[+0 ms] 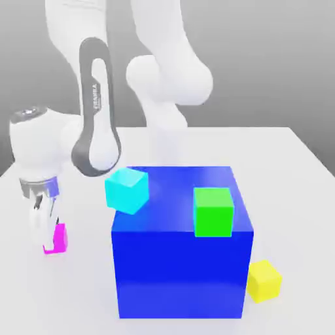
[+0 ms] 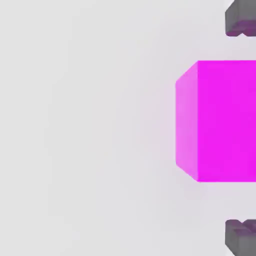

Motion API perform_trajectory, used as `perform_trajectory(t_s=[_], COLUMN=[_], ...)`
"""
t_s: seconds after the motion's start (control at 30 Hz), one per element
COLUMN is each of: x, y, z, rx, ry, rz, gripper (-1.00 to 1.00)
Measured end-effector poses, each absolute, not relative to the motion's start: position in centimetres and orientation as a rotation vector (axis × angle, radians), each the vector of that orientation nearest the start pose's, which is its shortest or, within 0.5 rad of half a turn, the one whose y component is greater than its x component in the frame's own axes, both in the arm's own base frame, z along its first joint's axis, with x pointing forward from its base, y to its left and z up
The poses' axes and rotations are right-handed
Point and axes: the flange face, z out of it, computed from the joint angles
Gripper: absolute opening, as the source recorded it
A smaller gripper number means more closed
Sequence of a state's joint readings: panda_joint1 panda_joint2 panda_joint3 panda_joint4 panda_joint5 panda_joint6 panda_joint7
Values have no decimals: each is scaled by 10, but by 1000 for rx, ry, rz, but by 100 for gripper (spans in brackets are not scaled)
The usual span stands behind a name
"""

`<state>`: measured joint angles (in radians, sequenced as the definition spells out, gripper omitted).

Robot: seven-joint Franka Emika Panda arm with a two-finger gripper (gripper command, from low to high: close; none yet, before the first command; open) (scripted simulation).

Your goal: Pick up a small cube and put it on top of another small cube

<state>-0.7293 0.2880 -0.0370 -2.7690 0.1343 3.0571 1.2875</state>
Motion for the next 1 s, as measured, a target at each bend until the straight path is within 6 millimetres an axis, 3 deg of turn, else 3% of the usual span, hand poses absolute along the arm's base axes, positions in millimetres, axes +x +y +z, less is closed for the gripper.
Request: perform_trajectory(t_s=[0.2,0.43,0.47,0.57,0.67,0.77,0.9,1.0], x=[259,259,264,313,371,409,446,459], y=[-266,-266,-268,-257,-225,-185,-107,-37], z=[130,184,193,231,277,320,372,411], rx=[-1443,-1442,-1446,-1484,-1531,-1544,-1603,-1663], ry=[2789,2787,2780,2740,2678,2652,2614,2584], rz=[-3,-3,-18,-60,-86,-77,-43,-17], gripper=[-100,-100,-100,-100,-100,-100,-100,-100])
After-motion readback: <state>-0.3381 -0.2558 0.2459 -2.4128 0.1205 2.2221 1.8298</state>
